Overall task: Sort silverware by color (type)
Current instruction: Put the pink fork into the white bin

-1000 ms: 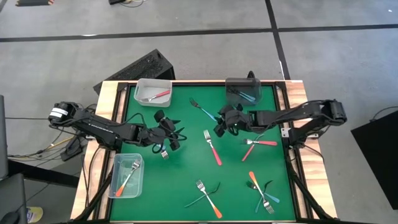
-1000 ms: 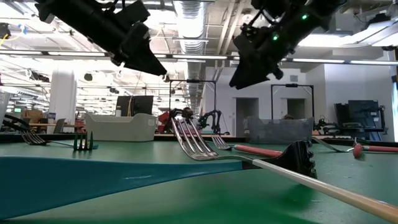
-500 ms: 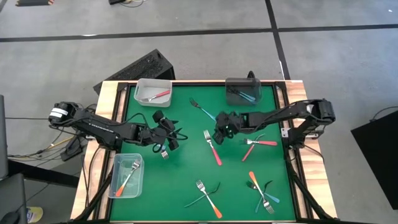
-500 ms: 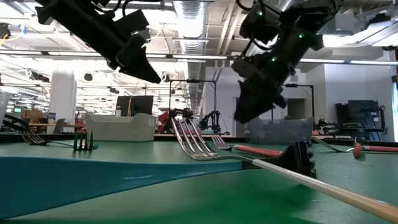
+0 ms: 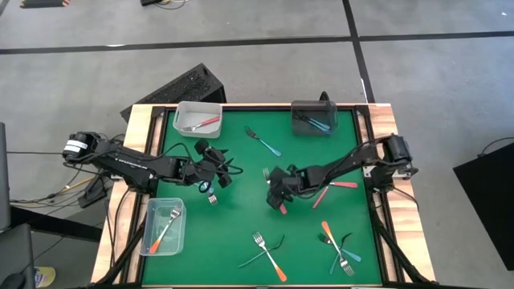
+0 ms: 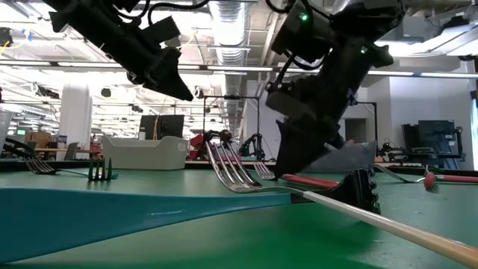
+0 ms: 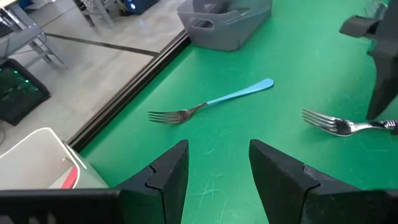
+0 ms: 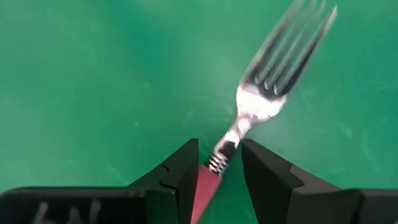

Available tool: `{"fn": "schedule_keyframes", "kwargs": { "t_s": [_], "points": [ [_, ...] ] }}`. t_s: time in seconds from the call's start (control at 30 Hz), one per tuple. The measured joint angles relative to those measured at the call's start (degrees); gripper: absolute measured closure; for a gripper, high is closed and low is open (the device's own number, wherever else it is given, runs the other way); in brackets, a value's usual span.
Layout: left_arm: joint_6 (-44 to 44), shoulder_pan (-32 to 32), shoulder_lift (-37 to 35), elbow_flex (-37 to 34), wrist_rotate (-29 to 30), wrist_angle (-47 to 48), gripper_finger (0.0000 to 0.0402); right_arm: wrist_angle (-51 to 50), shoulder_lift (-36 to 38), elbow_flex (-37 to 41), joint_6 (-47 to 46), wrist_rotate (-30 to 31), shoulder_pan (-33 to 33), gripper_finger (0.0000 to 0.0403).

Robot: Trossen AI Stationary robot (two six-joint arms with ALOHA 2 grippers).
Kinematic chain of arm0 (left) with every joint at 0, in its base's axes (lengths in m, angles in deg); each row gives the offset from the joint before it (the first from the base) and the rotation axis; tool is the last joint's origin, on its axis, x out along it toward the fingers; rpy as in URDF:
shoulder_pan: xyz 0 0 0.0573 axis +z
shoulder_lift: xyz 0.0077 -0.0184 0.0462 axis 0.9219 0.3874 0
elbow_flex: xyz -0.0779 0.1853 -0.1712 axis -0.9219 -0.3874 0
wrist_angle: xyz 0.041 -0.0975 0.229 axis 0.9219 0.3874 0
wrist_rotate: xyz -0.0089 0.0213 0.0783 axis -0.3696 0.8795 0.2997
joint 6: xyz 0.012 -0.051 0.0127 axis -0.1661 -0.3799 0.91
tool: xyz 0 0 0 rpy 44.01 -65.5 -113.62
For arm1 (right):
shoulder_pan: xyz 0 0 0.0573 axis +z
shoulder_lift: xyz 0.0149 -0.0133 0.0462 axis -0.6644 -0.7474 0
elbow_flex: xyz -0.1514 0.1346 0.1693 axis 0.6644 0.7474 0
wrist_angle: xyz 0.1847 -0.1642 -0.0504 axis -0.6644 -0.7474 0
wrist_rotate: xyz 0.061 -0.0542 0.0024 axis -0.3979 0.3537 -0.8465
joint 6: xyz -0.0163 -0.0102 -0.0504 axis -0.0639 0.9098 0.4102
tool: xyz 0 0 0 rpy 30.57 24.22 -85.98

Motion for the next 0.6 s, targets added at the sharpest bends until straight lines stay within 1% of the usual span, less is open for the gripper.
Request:
{"fn": "schedule_keyframes", "kwargs": {
  "t_s": [0.1, 0.23, 0.3, 0.37, 0.43, 0.53, 0.6],
  "points": [
    [-0.1, 0.0, 0.0, 0.0, 0.0, 0.1, 0.0245, -3.3, -2.1, -2.1, -2.0, 0.9, 0.9, 0.0252],
    [0.0, 0.1, 0.0, 0.0, 1.0, -0.1, 0.0245, -6.6, -4.3, -4.1, -1.3, 1.1, 1.1, 0.0257],
    [0.7, 0.4, 0.0, 0.0, 1.8, -0.8, 0.0245, -7.7, -4.3, -4.4, -0.4, 1.1, 1.1, 0.0269],
    [1.0, 1.0, 0.0, 0.0, 1.5, -0.9, 0.0245, -8.1, -4.2, -4.5, 0.5, 1.1, 1.1, 0.0291],
    [1.0, 1.7, 0.0, 0.0, -0.6, -0.8, 0.0245, -8.5, -3.4, -4.4, 2.5, 0.8, 1.1, 0.0319],
    [1.3, 3.1, 0.0, 0.0, -7.3, -0.9, 0.0245, -9.2, -2.1, -4.2, 7.8, -0.4, 1.0, 0.0357],
    [1.6, 4.2, 0.2, 0.0, -11.4, -1.4, 0.0245, -10.3, -0.7, -4.0, 11.9, -1.9, 1.0, 0.0366]
  ]
}}
